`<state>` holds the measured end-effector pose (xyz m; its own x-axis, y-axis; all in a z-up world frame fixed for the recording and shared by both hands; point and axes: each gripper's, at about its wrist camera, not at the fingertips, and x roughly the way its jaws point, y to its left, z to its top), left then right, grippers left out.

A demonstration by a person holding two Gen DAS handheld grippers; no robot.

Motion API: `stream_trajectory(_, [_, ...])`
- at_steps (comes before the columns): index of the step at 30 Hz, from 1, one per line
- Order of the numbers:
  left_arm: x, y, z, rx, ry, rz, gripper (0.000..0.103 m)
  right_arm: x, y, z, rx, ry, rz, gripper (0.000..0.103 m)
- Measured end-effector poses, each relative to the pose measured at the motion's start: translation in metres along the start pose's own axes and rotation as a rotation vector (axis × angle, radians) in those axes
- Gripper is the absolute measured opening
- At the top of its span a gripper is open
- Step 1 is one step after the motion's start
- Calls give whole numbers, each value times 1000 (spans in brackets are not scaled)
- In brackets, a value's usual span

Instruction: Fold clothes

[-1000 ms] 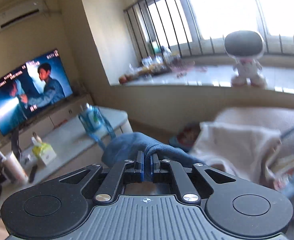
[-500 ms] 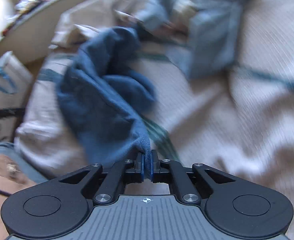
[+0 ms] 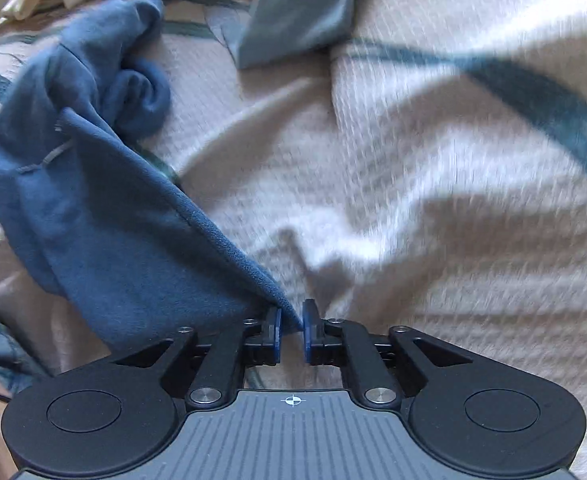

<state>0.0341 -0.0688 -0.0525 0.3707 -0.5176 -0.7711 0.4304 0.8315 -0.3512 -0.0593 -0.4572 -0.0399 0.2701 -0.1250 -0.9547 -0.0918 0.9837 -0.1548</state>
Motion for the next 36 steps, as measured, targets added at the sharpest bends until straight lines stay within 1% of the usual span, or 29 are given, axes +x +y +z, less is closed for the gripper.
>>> stream_trajectory(3, [11,-9,0,15,16,-26,82,-32,-3,13,-32,-80,-8,15])
stream_trajectory(5, [19,-14,-1,16,23,-29,82,-53,-4,24,-57,-145,-15,15])
stream_trajectory(7, [27,-15,-3,1,26,-24,78,-74,-3,39,-80,-227,7,15])
stream_trajectory(9, [34,-16,-5,-18,28,-23,72,-88,2,57,-120,-315,77,15])
stream_trajectory(11, [38,-14,-7,-41,24,-25,64,-91,16,80,-160,-384,188,22])
stream_trajectory(12, [40,-14,-8,-52,25,-19,64,-89,26,94,-183,-408,242,31])
stream_trajectory(13, [42,-13,-9,-58,27,-8,65,-84,38,107,-211,-425,289,42])
stream_trajectory(14, [43,-13,-11,-64,28,2,65,-77,51,121,-239,-434,323,48])
stream_trajectory(15, [44,-12,-12,-70,28,8,65,-67,68,136,-271,-434,337,57])
stream_trajectory(18, [41,-6,-15,-105,17,2,67,-35,116,174,-367,-421,332,57])
stream_trajectory(20, [39,-1,-17,-135,10,0,72,-14,139,192,-419,-384,309,57])
stream_trajectory(24, [38,12,-21,-201,11,-14,75,15,163,212,-487,-303,273,57])
stream_trajectory(26, [40,14,-22,-214,8,-22,75,36,171,219,-480,-259,252,57])
stream_trajectory(28, [42,12,-21,-202,11,-23,76,51,171,219,-470,-225,246,57])
stream_trajectory(31, [44,4,-20,-158,13,-11,76,63,166,212,-450,-195,266,56])
stream_trajectory(32, [43,1,-20,-144,9,-8,74,64,165,209,-446,-193,273,54])
stream_trajectory(33, [42,-1,-19,-132,4,-10,69,64,163,206,-444,-199,284,45])
stream_trajectory(34, [41,-3,-19,-125,-4,-17,55,62,162,203,-440,-203,300,35])
stream_trajectory(35, [40,-5,-18,-117,-12,-25,37,59,162,202,-437,-208,308,32])
stream_trajectory(36, [39,-7,-18,-113,-19,-36,33,55,163,200,-440,-218,308,28])
